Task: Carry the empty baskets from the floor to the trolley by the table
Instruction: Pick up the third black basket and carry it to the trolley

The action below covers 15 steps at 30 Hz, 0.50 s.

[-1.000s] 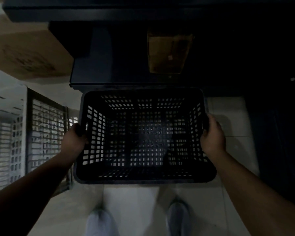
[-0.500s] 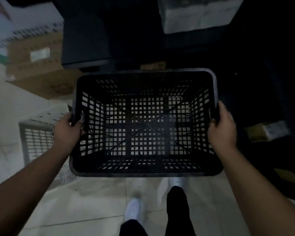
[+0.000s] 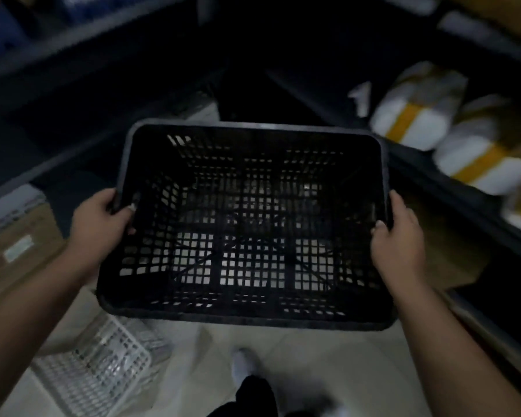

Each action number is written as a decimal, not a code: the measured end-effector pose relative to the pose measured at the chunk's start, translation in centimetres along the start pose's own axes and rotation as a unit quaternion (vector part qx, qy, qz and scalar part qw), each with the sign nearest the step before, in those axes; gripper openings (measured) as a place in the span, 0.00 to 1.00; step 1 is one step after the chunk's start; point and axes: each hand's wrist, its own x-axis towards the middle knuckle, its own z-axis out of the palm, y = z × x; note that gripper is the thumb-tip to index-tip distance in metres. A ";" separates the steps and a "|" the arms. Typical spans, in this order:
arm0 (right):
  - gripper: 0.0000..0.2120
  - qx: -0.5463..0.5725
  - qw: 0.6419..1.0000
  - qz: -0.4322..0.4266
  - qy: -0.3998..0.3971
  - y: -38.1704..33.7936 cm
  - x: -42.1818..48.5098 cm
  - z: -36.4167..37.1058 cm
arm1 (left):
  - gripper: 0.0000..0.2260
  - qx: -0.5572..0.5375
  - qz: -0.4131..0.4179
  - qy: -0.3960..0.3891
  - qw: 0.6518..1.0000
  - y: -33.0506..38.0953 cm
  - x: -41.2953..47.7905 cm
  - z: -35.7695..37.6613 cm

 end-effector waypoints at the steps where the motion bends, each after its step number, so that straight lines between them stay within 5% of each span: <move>1: 0.28 -0.004 1.000 0.016 0.021 1.2 -1.1 -2.8 | 0.09 -0.005 0.016 -0.022 1.000 2.5 -0.8 0.7; 15: 0.27 -0.007 0.939 0.240 0.247 23.8 -28.1 -36.8 | 0.09 0.002 0.231 -0.248 0.941 28.1 -25.9 16.9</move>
